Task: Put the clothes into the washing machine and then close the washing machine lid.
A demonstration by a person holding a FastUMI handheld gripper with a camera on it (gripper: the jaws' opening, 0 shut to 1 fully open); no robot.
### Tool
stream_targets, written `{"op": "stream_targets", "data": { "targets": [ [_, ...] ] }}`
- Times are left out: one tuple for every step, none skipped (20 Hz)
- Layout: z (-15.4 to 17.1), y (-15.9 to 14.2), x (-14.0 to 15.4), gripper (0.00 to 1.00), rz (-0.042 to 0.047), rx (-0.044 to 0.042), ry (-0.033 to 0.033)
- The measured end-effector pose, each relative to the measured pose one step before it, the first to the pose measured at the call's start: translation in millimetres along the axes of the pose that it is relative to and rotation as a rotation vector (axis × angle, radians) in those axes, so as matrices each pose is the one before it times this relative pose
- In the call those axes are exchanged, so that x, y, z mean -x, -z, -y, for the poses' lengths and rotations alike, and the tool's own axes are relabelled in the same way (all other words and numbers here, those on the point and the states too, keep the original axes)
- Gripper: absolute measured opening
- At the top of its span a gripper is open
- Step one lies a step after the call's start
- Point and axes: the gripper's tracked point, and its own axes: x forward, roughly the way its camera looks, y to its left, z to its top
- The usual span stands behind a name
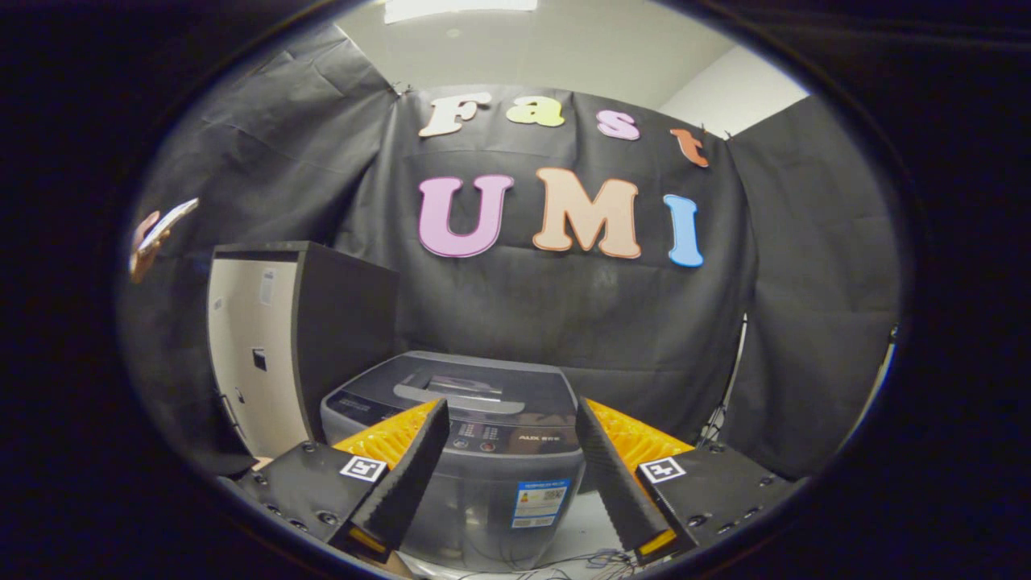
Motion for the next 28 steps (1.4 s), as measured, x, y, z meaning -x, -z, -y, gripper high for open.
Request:
{"op": "stream_targets", "data": {
  "targets": [
    [-1.33, 3.04, 1.92, 0.98, -0.00158, -0.00072, -0.00834],
    [-0.75, 5.50, 1.57, 0.98, -0.00752, -0.00241, -0.00562],
    [-0.16, 4.89, 1.84, 0.98, -0.00875, -0.00579, -0.00346],
    [-0.99, 3.54, 1.36, 0.98, -0.00596, -0.01324, -0.00593],
    [-1.96, 2.63, 1.38, 0.98, -0.00398, -0.02191, -0.01076],
    [-2.56, 3.65, 1.01, 0.98, -0.00515, -0.02391, -0.01066],
    [-1.89, 1.70, -0.03, 0.98, -0.00355, -0.01839, -0.00891],
    [-3.18, 2.31, 0.10, 0.98, -0.00729, -0.01219, -0.01734],
    [-3.36, 2.52, -0.17, 0.98, -0.00957, -0.00249, -0.01448],
    [-0.18, 2.34, 0.79, 0.98, -0.00648, 0.01016, -0.00684],
    [0.80, 1.19, 0.99, 0.98, -0.00394, 0.01781, 0.00230],
    [1.29, 2.53, 0.68, 0.98, -0.00099, 0.02028, 0.00245],
    [0.93, 2.19, 1.08, 0.98, -0.00104, 0.01553, 0.00371],
    [0.95, 2.95, 0.13, 0.98, -0.00189, 0.01136, 0.00544],
    [0.29, 3.17, 0.53, 0.98, -0.00423, 0.00697, 0.00347],
    [0.38, 5.08, 0.78, 0.98, -0.00511, 0.00242, 0.00213],
    [0.63, 1.59, 0.92, 0.98, -0.00300, -0.00393, 0.00024],
    [-1.49, 2.26, -0.23, 0.98, -0.00161, -0.00748, -0.00068],
    [-1.17, -0.77, 1.02, 0.98, -0.00349, -0.00838, -0.00621],
    [-0.80, 2.25, -0.98, 0.98, -0.00110, -0.00323, -0.00409],
    [0.77, -0.95, -0.90, 0.98, -0.00063, 0.00084, 0.00076],
    [1.88, 1.32, 0.51, 0.98, -0.00345, -0.00229, 0.00026],
    [0.43, -0.45, -0.02, 0.98, 0.00335, -0.00729, -0.00129],
    [1.71, 0.07, 0.92, 0.98, -0.00086, -0.00929, 0.00173],
    [2.03, -0.34, 0.11, 0.98, 0.00261, -0.01254, 0.00125],
    [1.32, 0.71, -0.09, 0.98, 0.00032, -0.01353, 0.00297],
    [1.80, -0.52, 0.40, 0.98, 0.00081, -0.01187, 0.00629],
    [1.81, -0.21, -0.04, 0.98, 0.00157, -0.00924, 0.00536]
  ]
}}
